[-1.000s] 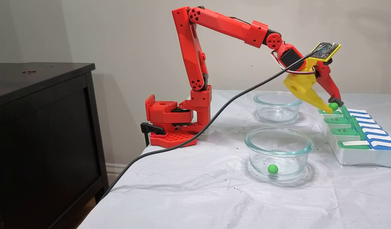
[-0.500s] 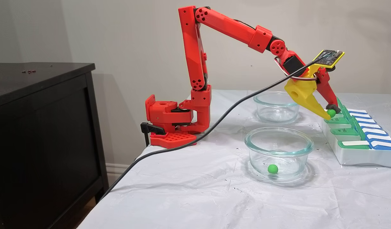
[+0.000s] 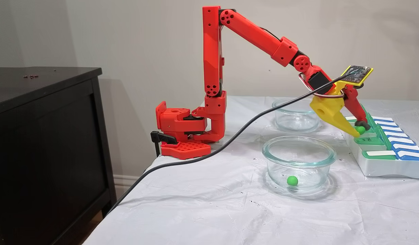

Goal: Sort medicines into box.

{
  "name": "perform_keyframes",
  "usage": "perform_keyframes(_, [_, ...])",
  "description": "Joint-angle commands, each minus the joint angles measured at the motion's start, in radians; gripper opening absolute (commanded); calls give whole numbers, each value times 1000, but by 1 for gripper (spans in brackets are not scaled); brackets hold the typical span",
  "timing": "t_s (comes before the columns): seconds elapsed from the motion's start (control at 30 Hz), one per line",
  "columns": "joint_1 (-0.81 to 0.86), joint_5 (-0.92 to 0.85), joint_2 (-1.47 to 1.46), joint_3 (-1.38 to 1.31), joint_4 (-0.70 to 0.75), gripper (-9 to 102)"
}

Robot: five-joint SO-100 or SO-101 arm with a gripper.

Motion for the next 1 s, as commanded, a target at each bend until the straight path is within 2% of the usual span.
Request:
perform_keyframes(0.0, [-11,15,35,-71,-11,21])
perform_keyframes(0.07, [-9,23,32,-72,-2,25])
perform_keyframes(0.27, [-8,26,58,-75,46,27])
perform_keyframes(0.33, [0,25,80,-80,74,26])
perform_keyframes(0.4, [11,8,121,-92,117,18])
perform_keyframes(0.53, [60,-51,245,-150,302,0])
perform_keyframes(0.87, [230,-282,301,-364,778,0])
perform_keyframes(0.97, [311,-241,360,-356,851,0])
